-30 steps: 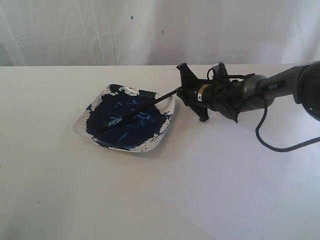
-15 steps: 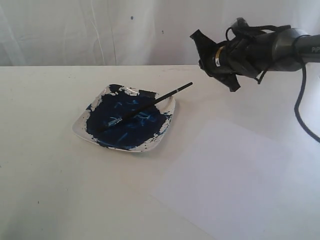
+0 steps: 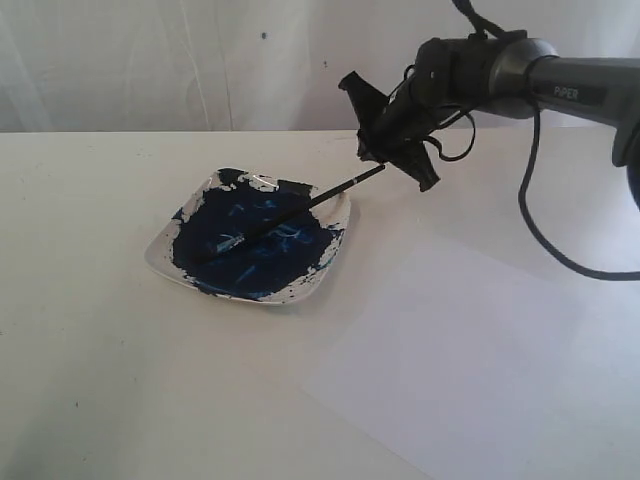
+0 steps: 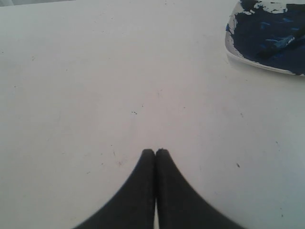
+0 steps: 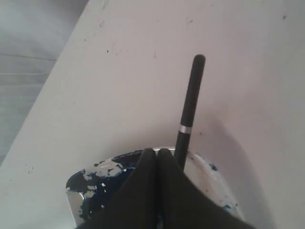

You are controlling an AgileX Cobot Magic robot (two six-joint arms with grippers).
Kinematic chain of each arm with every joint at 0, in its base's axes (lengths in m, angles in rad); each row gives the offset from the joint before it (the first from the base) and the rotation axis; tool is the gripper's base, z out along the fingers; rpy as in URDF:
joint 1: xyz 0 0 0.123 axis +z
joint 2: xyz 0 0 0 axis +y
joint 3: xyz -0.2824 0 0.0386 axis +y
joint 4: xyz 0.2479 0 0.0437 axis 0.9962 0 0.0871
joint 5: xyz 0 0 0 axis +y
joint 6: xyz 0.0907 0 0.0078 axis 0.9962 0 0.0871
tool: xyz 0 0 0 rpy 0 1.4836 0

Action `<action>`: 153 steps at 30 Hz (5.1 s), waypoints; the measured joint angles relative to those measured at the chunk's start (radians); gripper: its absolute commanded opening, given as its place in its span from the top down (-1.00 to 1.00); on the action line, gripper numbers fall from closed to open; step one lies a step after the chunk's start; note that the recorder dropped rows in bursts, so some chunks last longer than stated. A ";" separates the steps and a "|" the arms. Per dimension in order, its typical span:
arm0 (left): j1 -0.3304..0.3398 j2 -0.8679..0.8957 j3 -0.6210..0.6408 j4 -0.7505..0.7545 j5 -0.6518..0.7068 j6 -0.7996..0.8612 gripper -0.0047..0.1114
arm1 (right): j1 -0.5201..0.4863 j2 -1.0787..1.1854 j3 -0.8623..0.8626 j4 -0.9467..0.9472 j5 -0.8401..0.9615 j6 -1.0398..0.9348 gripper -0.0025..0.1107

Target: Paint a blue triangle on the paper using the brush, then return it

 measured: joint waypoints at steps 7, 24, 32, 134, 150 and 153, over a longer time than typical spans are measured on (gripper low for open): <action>0.000 0.000 0.000 0.000 0.000 0.000 0.92 | -0.004 0.058 -0.049 0.139 0.029 -0.082 0.95; 0.000 0.000 0.000 0.000 0.000 0.000 0.92 | -0.039 0.114 -0.049 0.167 0.027 -0.138 0.46; 0.000 0.000 0.000 0.000 0.000 0.000 0.92 | -0.039 0.126 -0.050 0.196 -0.024 -0.139 0.40; 0.000 0.000 0.000 0.000 0.000 0.000 0.92 | -0.039 0.184 -0.051 0.283 -0.182 -0.163 0.35; 0.000 0.000 0.000 0.000 0.000 0.000 0.92 | -0.039 0.190 -0.051 0.283 -0.192 -0.163 0.35; 0.000 0.000 0.000 0.000 0.000 0.000 0.92 | -0.039 0.190 -0.051 0.283 -0.192 -0.163 0.35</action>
